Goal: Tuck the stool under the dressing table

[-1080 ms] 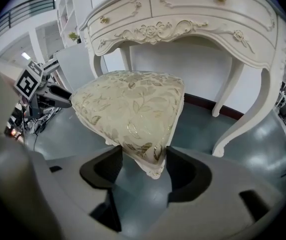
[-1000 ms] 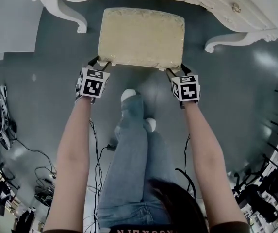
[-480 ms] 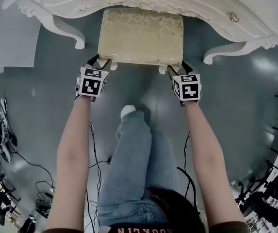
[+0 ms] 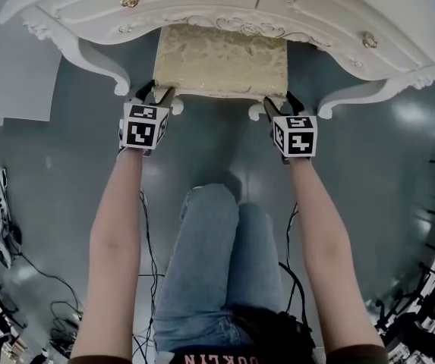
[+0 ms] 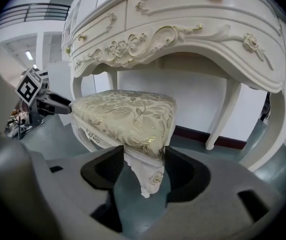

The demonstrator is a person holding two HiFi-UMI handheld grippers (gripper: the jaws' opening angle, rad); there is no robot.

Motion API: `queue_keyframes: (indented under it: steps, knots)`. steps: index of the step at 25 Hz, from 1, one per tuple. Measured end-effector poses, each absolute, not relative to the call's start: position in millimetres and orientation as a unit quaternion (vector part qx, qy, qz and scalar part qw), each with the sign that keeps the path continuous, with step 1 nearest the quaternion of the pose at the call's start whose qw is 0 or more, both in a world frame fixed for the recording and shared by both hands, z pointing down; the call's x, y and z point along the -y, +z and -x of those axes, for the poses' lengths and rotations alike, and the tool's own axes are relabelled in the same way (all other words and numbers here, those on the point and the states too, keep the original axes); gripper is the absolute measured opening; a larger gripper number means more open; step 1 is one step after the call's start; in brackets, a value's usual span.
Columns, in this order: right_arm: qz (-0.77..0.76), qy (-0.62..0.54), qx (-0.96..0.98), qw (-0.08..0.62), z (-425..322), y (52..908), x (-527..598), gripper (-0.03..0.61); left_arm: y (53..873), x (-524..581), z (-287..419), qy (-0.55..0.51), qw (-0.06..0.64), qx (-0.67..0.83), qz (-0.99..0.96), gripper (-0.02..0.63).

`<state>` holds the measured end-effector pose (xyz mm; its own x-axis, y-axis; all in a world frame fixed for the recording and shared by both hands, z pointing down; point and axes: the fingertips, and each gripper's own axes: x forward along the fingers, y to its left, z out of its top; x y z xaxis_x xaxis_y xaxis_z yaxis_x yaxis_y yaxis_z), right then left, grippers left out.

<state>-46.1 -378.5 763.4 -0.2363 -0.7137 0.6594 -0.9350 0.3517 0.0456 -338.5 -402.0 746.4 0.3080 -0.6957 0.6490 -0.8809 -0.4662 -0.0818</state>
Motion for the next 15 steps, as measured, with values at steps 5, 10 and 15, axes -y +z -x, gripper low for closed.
queue_keyframes:
  steps: [5, 10, 15]
  knots:
    - [-0.554, 0.158, 0.767, 0.282, 41.1, 761.8, 410.6, 0.248, 746.0, 432.0, 333.8, 0.293, 0.124, 0.509, -0.8, 0.209]
    - [-0.574, 0.126, 0.768, 0.255, 35.8, 761.0, 436.6, 0.242, 745.7, 460.5, 328.5, 0.265, 0.099, 0.523, -0.804, 0.209]
    - [-0.593, 0.098, 0.768, 0.223, 31.6, 760.2, 456.3, 0.239, 745.0, 484.3, 324.2, 0.244, 0.074, 0.532, -0.807, 0.207]
